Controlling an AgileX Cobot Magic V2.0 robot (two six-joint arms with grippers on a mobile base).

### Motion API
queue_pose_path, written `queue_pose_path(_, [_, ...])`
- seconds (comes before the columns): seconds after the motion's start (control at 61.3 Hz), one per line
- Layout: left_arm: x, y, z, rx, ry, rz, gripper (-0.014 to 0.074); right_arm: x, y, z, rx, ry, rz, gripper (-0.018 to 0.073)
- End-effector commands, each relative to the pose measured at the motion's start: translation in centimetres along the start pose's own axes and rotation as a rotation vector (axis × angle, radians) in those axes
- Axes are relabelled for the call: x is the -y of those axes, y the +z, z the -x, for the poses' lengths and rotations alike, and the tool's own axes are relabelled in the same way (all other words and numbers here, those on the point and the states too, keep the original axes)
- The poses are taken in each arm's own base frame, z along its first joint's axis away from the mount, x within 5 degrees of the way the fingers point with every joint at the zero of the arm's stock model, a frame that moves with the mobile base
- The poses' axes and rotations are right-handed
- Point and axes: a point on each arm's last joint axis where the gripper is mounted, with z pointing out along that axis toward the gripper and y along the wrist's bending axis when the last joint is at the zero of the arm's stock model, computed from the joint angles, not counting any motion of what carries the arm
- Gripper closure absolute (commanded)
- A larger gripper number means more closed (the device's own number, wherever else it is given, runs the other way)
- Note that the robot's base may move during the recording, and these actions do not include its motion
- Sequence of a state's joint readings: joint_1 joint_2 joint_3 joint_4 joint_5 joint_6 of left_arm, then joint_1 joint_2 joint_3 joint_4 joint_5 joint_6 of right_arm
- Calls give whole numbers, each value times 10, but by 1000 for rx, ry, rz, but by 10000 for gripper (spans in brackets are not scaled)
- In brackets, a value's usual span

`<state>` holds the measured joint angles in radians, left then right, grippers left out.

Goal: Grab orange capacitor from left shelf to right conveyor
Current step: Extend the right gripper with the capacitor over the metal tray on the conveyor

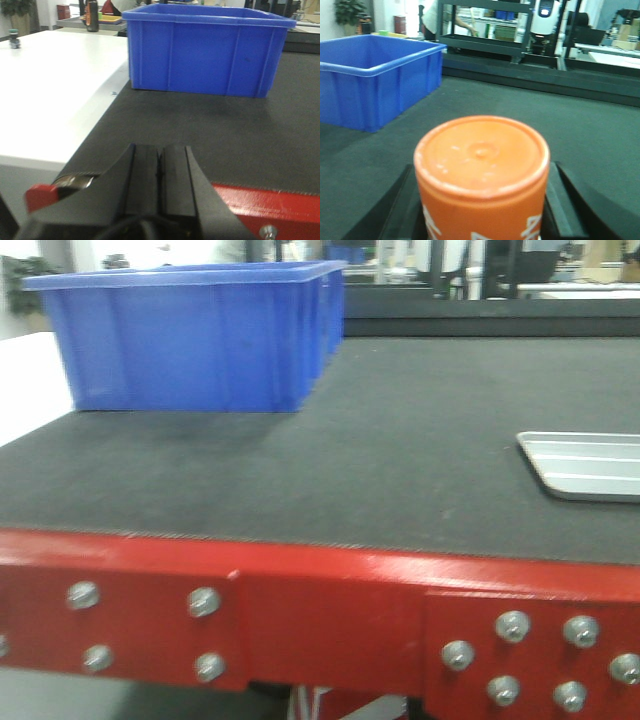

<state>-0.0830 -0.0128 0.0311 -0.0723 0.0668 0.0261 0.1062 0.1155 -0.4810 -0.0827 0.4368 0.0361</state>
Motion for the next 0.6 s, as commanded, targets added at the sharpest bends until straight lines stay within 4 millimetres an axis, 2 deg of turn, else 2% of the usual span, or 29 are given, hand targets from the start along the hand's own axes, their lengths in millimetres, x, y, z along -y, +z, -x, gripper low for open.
queue_pose_path(0.0, [0, -1, 10, 105, -3, 4, 723, 1, -1, 17, 102, -11, -6, 437])
queue_pose_path(0.587, [0, -1, 10, 105, -3, 4, 723, 1, -1, 17, 102, -11, -6, 437])
